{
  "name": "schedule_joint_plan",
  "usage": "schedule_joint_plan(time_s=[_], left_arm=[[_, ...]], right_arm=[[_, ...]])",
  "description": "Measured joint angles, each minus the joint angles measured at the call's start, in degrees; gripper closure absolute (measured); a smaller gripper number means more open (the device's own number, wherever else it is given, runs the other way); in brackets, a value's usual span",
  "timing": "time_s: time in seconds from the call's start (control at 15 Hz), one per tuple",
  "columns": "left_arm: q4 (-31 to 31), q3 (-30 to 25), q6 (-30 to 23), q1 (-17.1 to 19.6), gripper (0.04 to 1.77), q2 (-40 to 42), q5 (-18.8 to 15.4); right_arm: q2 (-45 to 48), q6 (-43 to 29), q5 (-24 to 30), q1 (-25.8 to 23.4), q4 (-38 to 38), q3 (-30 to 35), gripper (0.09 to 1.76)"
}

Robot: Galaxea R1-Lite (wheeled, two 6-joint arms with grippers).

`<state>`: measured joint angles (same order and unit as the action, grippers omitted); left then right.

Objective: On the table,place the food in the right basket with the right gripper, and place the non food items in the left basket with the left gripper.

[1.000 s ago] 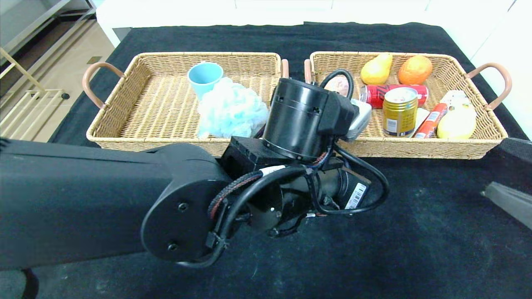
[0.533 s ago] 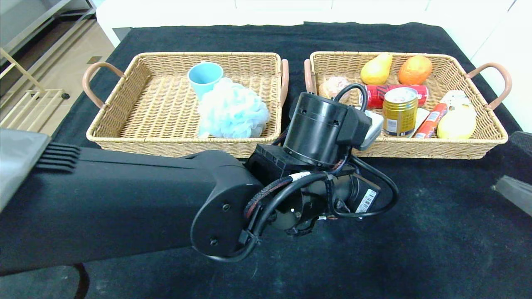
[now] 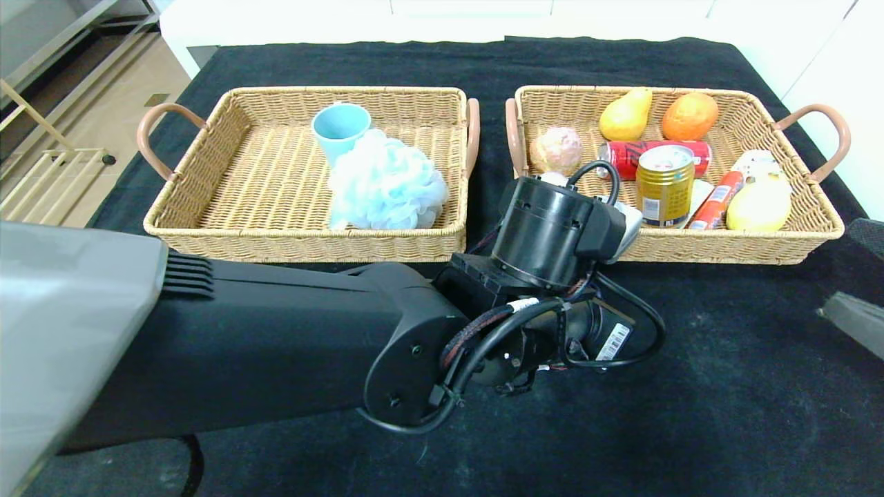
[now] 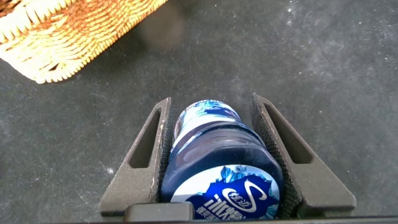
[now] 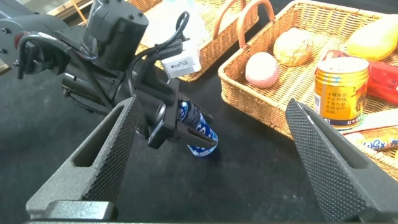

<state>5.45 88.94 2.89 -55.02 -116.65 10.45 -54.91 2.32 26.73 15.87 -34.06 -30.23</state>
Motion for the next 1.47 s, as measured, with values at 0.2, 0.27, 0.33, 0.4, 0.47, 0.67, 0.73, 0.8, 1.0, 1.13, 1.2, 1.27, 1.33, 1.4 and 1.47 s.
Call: schedule_joint_plan(time_s=[0.2,0.27,0.33,0.4,0.47,0.67,0.73,0.8,1.0,1.13,1.2,1.27,1.33,1.4,1.47], left_arm=[[-0.27,0.17,-0.09,-0.09,0.91,-0.27,0.21],[-0.27,0.17,-0.11,-0.11,0.91,-0.3,0.21],[-0.27,0.17,-0.09,-0.16,0.91,-0.33,0.22],[-0.27,0.15,-0.09,-0.16,0.91,-0.38,0.27],[-0.24,0.06,-0.13,-0.18,0.91,-0.4,0.22],[-0.22,-0.05,-0.17,-0.27,0.91,-0.46,0.21],[-0.18,-0.09,-0.17,-0.27,0.91,-0.46,0.21],[-0.07,-0.13,-0.26,-0.27,0.91,-0.46,0.18],[0.06,-0.22,-0.68,-0.27,0.91,-0.55,0.11],[0.22,-0.33,-0.74,-0.24,0.91,-0.68,0.02],[0.2,-0.38,-0.8,-0.24,0.91,-0.72,-0.06],[0.28,-0.38,-0.8,-0.24,0.91,-0.82,-0.09],[0.3,-0.38,-0.85,-0.24,0.91,-0.93,-0.09],[0.26,-0.38,-0.89,-0.24,0.91,-0.99,-0.01],[0.22,-0.38,-0.89,-0.24,0.91,-1.05,0.07]], right_arm=[[-0.11,0.02,-0.02,0.0,0.0,0.09,0.14],[-0.13,0.02,0.0,0.0,0.0,0.09,0.14],[-0.16,0.02,0.0,0.0,0.0,0.11,0.14],[-0.16,0.02,-0.02,0.0,0.02,0.13,0.14],[-0.18,0.0,-0.02,0.0,0.02,0.17,0.14],[-0.24,0.0,-0.02,0.0,0.0,0.17,0.14],[-0.27,0.0,-0.02,0.0,0.0,0.17,0.14],[-0.27,0.02,0.0,0.0,0.02,0.17,0.14],[-0.52,0.02,-0.02,-0.06,0.02,0.17,0.14],[-0.77,0.0,0.0,-0.09,0.02,0.17,0.14],[-0.85,0.0,-0.02,-0.09,0.02,0.17,0.14],[-0.93,0.02,0.0,-0.09,0.02,0.17,0.14],[-0.99,0.0,-0.02,-0.09,0.0,0.17,0.14],[-1.04,0.0,-0.02,-0.09,0.02,0.17,0.14],[-1.05,0.02,-0.02,-0.09,0.02,0.17,0.14]])
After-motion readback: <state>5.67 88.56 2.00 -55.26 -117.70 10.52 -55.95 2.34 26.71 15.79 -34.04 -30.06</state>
